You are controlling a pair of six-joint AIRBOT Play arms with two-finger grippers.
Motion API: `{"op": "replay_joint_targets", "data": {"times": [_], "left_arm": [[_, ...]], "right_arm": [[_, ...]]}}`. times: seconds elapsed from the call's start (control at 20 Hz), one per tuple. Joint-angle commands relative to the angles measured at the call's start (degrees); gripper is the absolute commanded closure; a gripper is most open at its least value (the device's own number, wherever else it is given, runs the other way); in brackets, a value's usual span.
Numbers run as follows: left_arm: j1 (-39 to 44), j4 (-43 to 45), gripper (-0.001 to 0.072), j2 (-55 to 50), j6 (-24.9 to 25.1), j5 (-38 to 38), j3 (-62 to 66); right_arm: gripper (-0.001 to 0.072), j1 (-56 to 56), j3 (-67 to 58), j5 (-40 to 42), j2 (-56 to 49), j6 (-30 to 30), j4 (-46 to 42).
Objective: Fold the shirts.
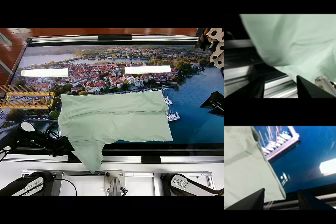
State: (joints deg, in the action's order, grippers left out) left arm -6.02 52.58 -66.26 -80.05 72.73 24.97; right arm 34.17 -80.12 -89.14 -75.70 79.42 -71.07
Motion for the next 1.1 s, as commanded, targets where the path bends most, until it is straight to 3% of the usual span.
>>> {"op": "replay_joint_targets", "data": {"times": [0.0,0.1,0.2,0.25,0.3,0.35,0.6,0.7,1.05], "left_arm": [[4.5,-1.0,0.0228,-1.0,-1.1,-3.7,-0.3],[6.8,-2.6,0.0249,-1.0,-1.9,-5.9,-0.3],[8.3,-4.3,0.0431,-1.0,-2.3,-7.1,-0.3],[8.6,-4.7,0.0632,-1.0,-2.3,-7.2,-0.3],[8.5,-4.9,0.0675,-1.0,-2.2,-7.1,-0.3],[8.4,-4.9,0.0675,-0.9,-1.6,-6.4,-0.3],[8.4,-4.6,0.0675,0.1,-0.5,-3.2,-0.3],[8.4,-4.6,0.0675,1.6,-0.5,-3.2,-0.3],[8.4,-4.6,0.0675,5.0,-0.5,-3.2,0.3]], "right_arm": [[0.0179,0.0,0.0,0.0,0.0,0.0,0.1],[0.0179,0.0,0.0,0.0,0.0,0.0,0.1],[0.0179,0.0,0.0,-0.2,0.0,0.0,0.0],[0.0177,0.0,0.3,-0.5,0.0,0.0,0.0],[0.0164,0.0,1.3,-0.9,0.0,-0.2,0.0],[0.0077,0.0,3.6,-1.6,0.0,-0.6,-0.2],[0.0077,0.0,24.9,-2.7,0.3,-5.9,6.7],[0.0078,0.0,30.5,-0.3,0.3,-7.8,5.7],[0.0117,0.0,36.2,9.2,-0.2,-5.6,4.6]]}}
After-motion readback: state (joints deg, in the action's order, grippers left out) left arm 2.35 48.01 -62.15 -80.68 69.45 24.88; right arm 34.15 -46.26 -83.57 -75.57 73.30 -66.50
